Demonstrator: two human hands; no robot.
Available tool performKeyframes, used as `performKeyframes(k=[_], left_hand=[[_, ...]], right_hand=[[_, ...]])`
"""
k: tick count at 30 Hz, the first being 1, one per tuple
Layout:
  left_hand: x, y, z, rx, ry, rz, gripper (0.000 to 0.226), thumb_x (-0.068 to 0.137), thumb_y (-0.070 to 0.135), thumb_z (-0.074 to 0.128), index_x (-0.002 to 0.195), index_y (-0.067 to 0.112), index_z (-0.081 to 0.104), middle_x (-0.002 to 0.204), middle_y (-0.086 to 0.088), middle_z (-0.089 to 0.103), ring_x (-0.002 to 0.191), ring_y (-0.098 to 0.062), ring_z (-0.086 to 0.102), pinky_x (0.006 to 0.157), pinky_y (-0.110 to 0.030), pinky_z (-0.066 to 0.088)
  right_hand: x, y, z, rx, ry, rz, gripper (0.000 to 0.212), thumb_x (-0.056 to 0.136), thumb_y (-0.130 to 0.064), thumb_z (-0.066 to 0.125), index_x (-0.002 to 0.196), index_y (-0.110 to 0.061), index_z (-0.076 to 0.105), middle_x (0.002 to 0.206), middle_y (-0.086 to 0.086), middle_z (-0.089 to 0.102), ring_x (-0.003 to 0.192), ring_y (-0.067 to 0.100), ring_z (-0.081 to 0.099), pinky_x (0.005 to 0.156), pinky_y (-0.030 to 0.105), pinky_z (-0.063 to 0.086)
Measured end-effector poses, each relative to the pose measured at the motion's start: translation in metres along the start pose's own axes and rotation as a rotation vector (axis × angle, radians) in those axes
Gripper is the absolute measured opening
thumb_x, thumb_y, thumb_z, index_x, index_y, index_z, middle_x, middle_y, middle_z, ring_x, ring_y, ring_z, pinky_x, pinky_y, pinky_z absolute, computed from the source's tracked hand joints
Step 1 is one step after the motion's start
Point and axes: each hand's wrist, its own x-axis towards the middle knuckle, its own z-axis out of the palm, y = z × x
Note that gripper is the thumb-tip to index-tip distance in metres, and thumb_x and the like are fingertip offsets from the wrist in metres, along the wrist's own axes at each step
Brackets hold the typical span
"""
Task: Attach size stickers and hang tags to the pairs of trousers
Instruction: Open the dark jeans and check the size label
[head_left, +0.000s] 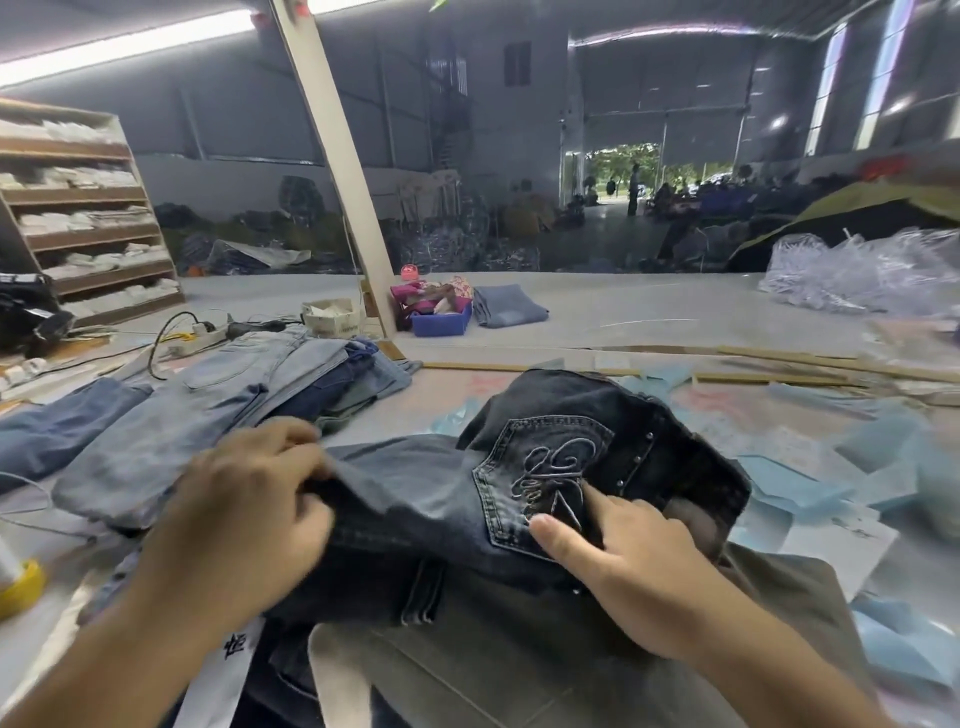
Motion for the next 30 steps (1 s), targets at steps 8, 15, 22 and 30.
performKeyframes(k=[8,15,22,30], left_hand=[[0.009,0.122,0.02,-0.12,-0.204,0.345,0.066,0.054,0.015,0.074,0.119,0.022,0.064,0.107,0.007,0.064,0.098,-0.02,0.063,0.083,-0.039,0.056],[0.015,0.082,0.024,-0.761,0.143,-0.307,0.078,0.061,-0.027,0.042,0.091,0.042,0.061,0.088,0.023,0.066,0.079,0.002,0.061,0.058,-0.005,0.043],[0.009,0.06,0.004,-0.49,-0.341,-0.012,0.073,0.065,-0.015,0.054,0.098,0.05,0.056,0.108,0.034,0.057,0.11,0.012,0.048,0.091,-0.008,0.037],[0.017,0.138,-0.05,-0.317,-0.283,0.211,0.073,0.067,0.081,0.04,0.134,0.05,0.04,0.13,0.043,0.041,0.118,0.02,0.037,0.094,-0.002,0.024]], right_hand=[[-0.008,0.019,-0.002,0.024,-0.087,-0.156,0.083,0.061,-0.074,0.052,0.136,-0.048,0.031,0.107,-0.022,0.048,0.108,0.006,0.041,0.098,0.031,0.038],[-0.016,0.057,-0.012,0.222,0.407,0.115,0.064,0.067,-0.061,0.073,0.12,-0.035,0.048,0.11,-0.013,0.04,0.105,0.009,0.044,0.091,0.026,0.041],[-0.011,0.068,-0.004,0.776,0.415,0.432,0.062,0.078,-0.018,0.078,0.129,-0.024,0.043,0.103,-0.007,0.061,0.085,0.014,0.065,0.069,0.029,0.05],[-0.02,0.039,-0.03,1.232,0.67,0.189,0.037,0.078,0.007,0.071,0.098,-0.023,0.06,0.085,0.009,0.068,0.067,0.024,0.07,0.053,0.036,0.056]])
